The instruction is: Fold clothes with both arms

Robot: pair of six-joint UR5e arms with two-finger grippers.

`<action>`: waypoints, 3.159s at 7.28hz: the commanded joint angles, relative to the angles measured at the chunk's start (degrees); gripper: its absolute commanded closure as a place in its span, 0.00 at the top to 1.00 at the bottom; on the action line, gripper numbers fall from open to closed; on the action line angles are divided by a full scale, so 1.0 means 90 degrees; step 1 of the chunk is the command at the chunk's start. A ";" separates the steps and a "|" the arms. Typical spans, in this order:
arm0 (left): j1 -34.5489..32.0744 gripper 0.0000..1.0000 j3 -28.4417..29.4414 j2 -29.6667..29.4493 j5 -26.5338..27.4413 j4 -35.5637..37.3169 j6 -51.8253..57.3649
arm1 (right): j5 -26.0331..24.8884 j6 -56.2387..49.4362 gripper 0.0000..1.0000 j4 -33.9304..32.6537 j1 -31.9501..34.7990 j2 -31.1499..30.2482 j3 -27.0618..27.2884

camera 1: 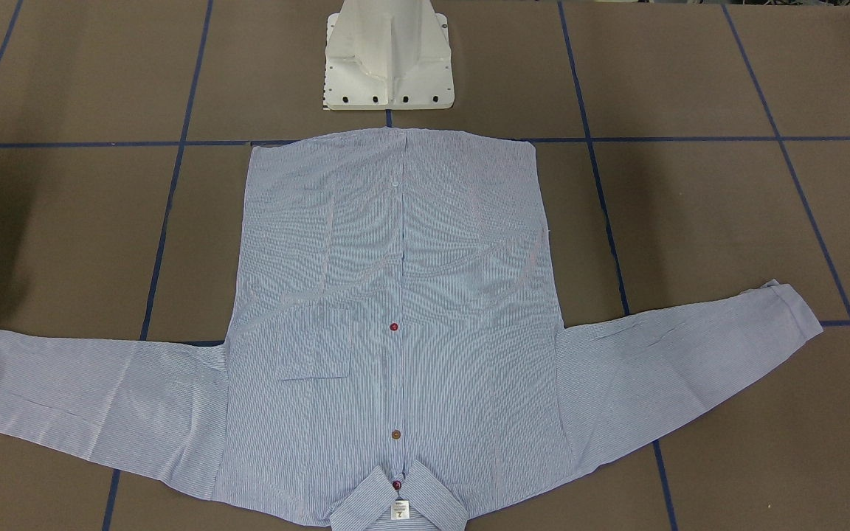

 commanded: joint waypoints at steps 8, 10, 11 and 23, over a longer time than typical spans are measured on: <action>0.0000 1.00 0.0002 -0.0130 0.0006 0.0085 -0.0020 | -0.0034 0.0011 0.56 -0.0422 0.0120 0.0014 0.0006; 0.0000 1.00 0.0001 -0.0140 0.0006 0.0076 -0.0020 | -0.0043 0.0011 0.56 -0.0500 0.0158 0.0014 0.0006; 0.0000 1.00 0.0001 -0.0140 0.0006 0.0085 -0.0030 | -0.0024 0.0040 0.56 -0.0510 0.0246 0.0034 0.0035; 0.0000 1.00 0.0011 -0.0160 0.0006 0.0066 -0.0030 | -0.0190 0.0226 0.59 -0.0530 0.0198 0.0093 -0.0023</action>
